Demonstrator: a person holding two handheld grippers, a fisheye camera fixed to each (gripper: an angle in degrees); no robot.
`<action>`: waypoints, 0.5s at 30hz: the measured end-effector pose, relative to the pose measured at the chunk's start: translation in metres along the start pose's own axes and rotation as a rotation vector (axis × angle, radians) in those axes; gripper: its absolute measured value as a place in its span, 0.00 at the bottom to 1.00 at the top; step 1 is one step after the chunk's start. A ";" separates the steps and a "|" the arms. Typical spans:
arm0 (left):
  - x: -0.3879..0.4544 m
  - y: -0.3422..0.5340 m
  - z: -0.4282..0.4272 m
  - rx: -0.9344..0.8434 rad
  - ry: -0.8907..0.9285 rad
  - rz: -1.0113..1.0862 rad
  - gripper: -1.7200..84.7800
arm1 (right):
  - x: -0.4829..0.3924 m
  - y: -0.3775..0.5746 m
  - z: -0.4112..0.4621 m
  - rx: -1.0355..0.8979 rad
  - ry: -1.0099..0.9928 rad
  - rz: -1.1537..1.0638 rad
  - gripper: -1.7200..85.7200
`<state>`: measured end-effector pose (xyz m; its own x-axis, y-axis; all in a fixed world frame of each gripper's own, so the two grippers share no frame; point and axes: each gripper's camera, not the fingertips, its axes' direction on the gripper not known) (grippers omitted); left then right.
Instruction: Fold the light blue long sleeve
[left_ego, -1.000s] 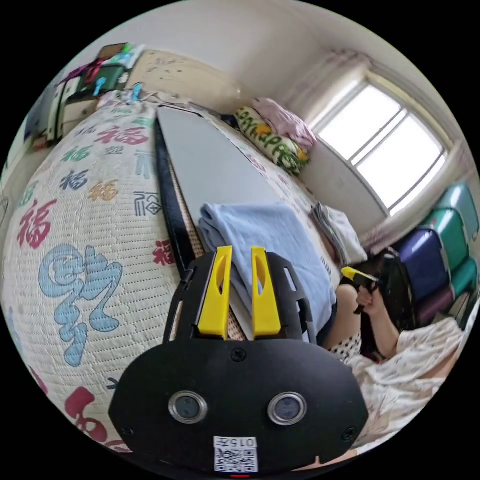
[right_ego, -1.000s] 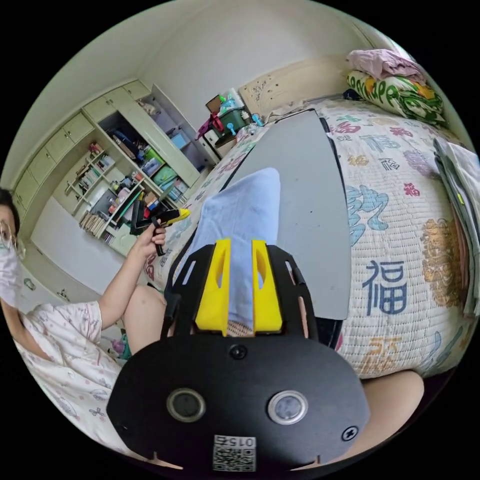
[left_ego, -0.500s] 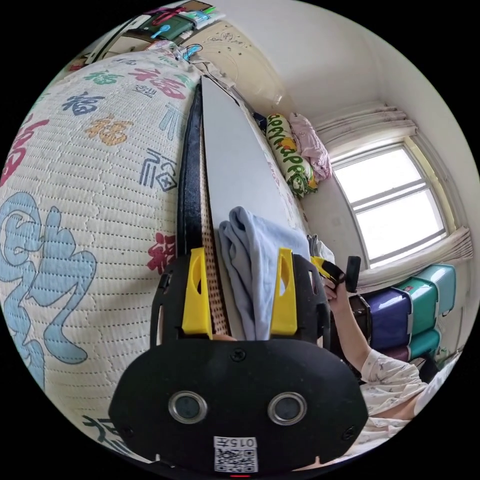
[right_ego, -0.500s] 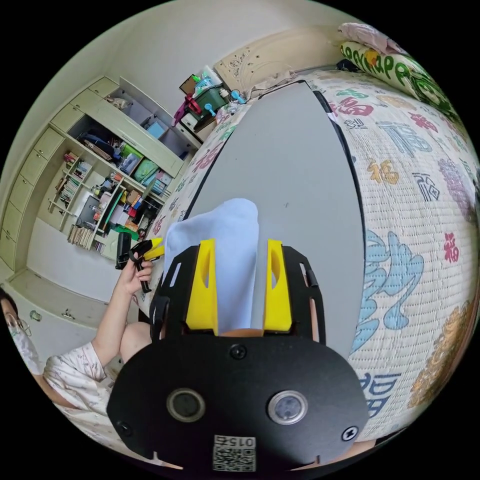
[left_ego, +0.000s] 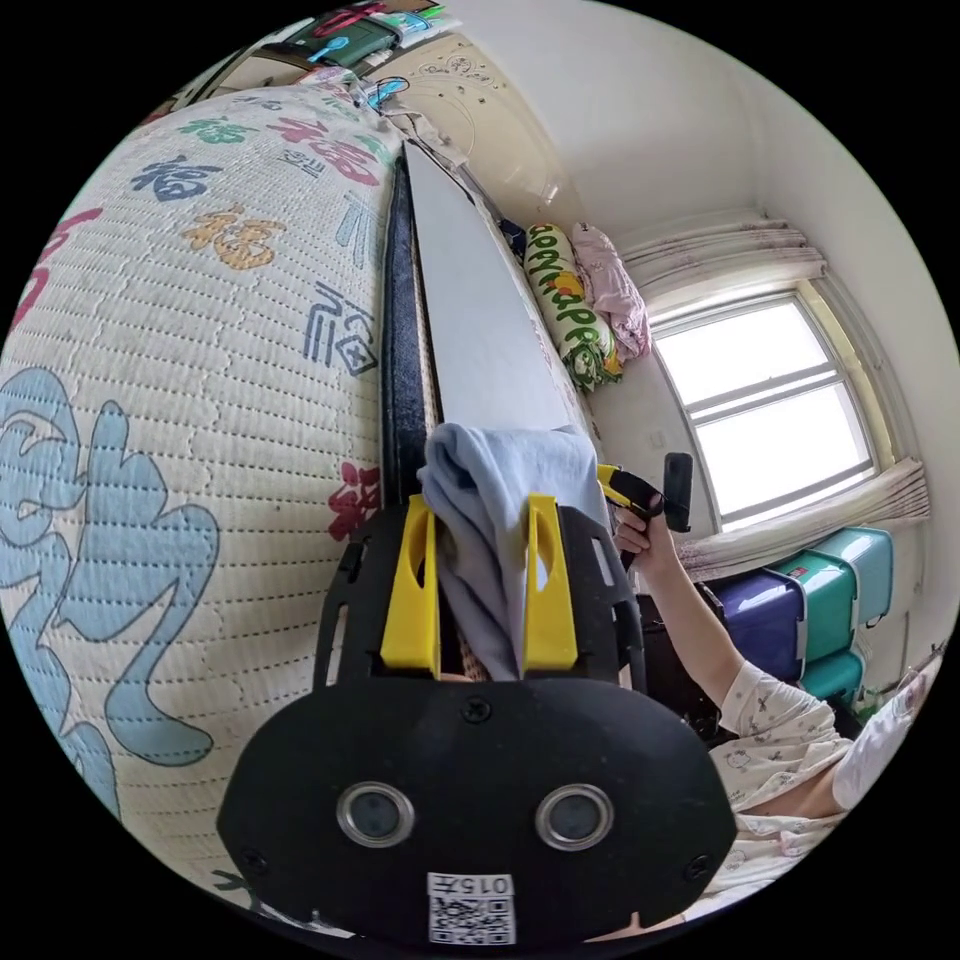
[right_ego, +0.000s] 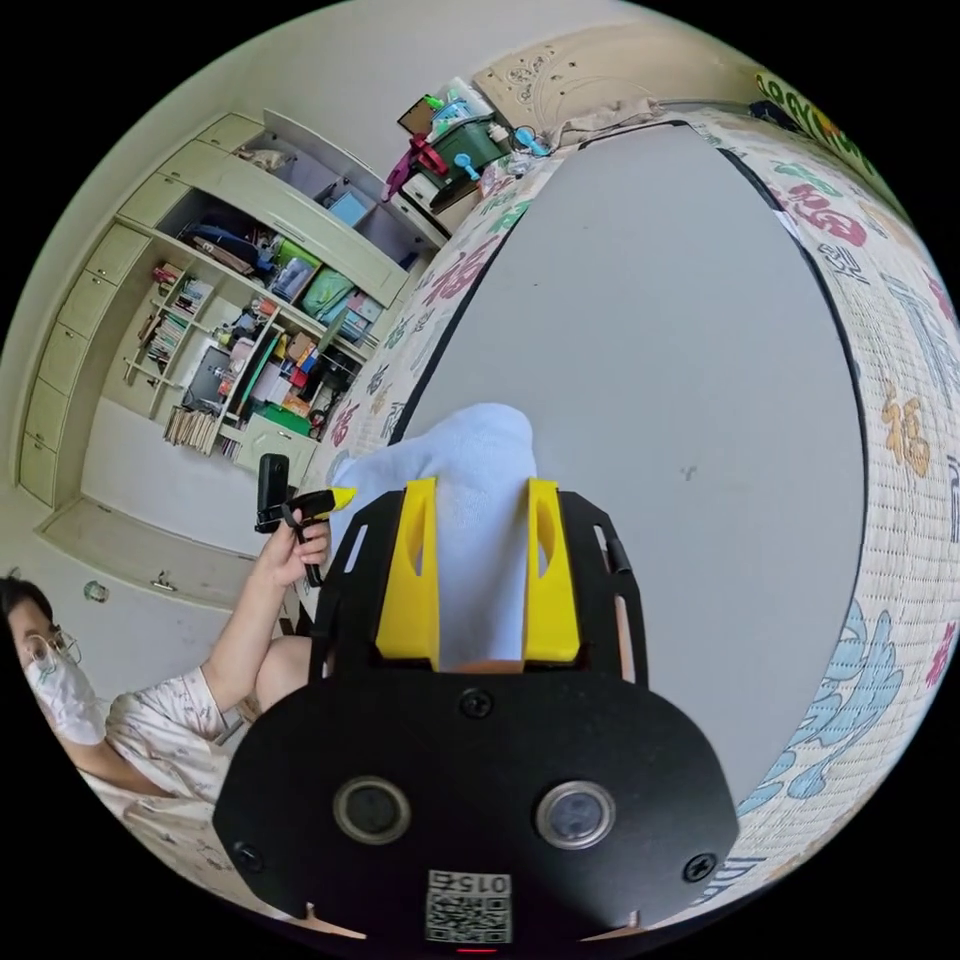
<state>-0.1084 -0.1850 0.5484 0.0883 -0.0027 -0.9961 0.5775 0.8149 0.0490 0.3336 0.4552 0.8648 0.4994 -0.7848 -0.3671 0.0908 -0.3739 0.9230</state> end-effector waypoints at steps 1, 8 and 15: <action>-0.002 -0.005 0.000 -0.012 -0.008 0.012 0.16 | -0.010 0.008 -0.003 0.008 -0.012 -0.008 0.18; 0.005 -0.041 0.009 -0.057 -0.059 0.063 0.15 | -0.054 0.050 0.010 0.030 -0.051 0.059 0.22; 0.029 -0.084 0.005 -0.060 -0.004 0.089 0.13 | -0.097 0.085 0.067 -0.019 -0.099 0.094 0.18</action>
<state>-0.1510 -0.2566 0.5161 0.1402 0.0690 -0.9877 0.5177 0.8453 0.1326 0.2348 0.4662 0.9705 0.4188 -0.8613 -0.2877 0.0647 -0.2877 0.9555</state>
